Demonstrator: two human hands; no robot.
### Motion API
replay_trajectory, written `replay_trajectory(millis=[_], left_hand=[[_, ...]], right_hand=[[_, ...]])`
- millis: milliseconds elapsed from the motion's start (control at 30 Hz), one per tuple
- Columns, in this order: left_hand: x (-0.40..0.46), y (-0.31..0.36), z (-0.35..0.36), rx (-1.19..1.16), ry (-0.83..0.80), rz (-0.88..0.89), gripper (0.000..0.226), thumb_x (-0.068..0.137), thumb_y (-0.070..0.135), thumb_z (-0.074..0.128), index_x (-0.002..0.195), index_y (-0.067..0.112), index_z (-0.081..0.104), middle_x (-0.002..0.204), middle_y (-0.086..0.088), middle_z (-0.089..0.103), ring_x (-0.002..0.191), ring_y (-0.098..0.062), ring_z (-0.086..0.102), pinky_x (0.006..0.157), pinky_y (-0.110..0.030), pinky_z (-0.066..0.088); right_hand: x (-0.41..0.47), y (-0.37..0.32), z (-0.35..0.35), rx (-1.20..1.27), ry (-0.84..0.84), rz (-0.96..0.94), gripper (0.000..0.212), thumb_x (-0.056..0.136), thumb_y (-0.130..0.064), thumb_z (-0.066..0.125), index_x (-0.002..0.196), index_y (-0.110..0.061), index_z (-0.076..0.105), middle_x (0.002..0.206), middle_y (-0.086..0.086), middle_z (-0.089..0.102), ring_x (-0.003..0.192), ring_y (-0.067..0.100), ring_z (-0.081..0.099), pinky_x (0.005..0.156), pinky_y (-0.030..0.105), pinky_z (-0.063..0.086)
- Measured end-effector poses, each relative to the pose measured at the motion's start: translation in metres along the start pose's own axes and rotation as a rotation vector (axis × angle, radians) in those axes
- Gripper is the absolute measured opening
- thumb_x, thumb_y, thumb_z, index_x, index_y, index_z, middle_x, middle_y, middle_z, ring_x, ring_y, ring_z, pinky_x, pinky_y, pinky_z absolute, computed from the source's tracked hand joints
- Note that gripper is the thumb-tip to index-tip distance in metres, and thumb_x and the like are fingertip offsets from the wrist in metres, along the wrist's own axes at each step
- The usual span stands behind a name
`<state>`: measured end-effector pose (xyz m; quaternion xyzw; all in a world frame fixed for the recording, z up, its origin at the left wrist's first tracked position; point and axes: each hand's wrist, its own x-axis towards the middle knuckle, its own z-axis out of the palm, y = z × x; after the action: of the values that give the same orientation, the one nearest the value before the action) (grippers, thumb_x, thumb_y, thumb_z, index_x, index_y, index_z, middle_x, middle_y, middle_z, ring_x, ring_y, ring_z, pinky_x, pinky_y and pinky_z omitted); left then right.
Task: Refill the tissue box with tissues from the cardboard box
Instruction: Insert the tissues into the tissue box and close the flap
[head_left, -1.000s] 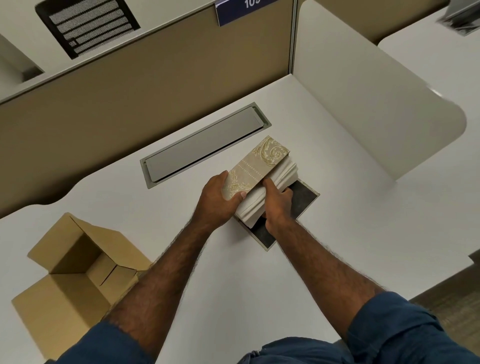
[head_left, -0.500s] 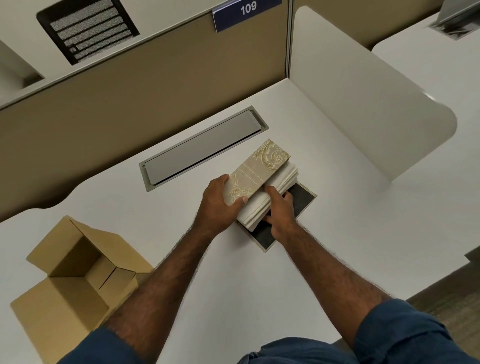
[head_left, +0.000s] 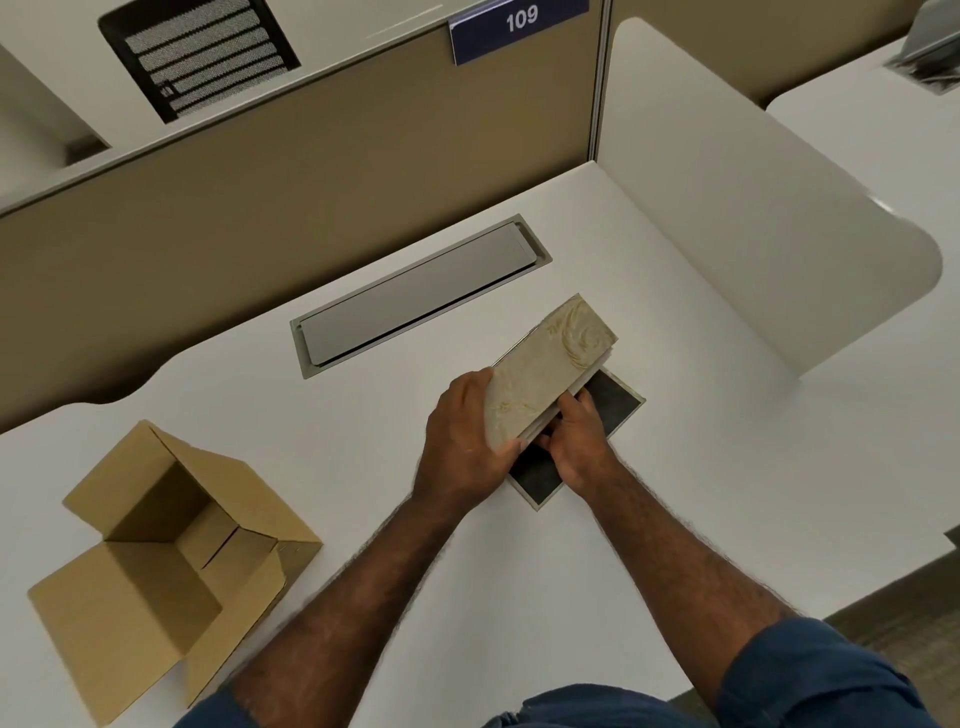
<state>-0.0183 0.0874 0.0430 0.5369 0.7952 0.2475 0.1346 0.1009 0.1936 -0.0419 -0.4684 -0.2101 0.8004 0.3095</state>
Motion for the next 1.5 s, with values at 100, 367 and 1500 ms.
replay_trajectory(millis=[100, 367, 1500], left_hand=[[-0.003, 0.002, 0.002, 0.015, -0.003, 0.005, 0.093, 0.079, 0.056, 0.078, 0.153, 0.019, 0.034, 0.150, -0.002, 0.045, 0.131, -0.016, 0.047, 0.105, -0.024, 0.038], [-0.004, 0.002, 0.004, 0.025, -0.016, 0.000, 0.092, 0.080, 0.052, 0.080, 0.154, 0.017, 0.035, 0.152, -0.004, 0.045, 0.134, -0.019, 0.047, 0.111, -0.036, 0.046], [0.022, -0.027, -0.011, 0.046, -0.055, -0.098, 0.078, 0.094, 0.043, 0.071, 0.157, 0.009, 0.039, 0.163, -0.016, 0.038, 0.153, -0.032, 0.030, 0.124, -0.048, 0.031]], right_hand=[[0.000, 0.002, -0.004, 0.013, -0.022, -0.005, 0.054, 0.103, -0.030, 0.072, 0.152, -0.023, 0.051, 0.142, 0.017, 0.069, 0.132, 0.035, 0.066, 0.100, 0.057, 0.062], [0.004, 0.001, -0.009, 0.036, -0.062, -0.003, 0.055, 0.104, -0.024, 0.071, 0.155, -0.024, 0.050, 0.143, 0.016, 0.069, 0.134, 0.035, 0.065, 0.101, 0.056, 0.061], [-0.017, -0.003, -0.020, -0.012, 0.135, 0.030, 0.063, 0.091, -0.032, 0.086, 0.143, -0.022, 0.053, 0.131, 0.007, 0.073, 0.116, 0.024, 0.073, 0.091, 0.053, 0.065]])
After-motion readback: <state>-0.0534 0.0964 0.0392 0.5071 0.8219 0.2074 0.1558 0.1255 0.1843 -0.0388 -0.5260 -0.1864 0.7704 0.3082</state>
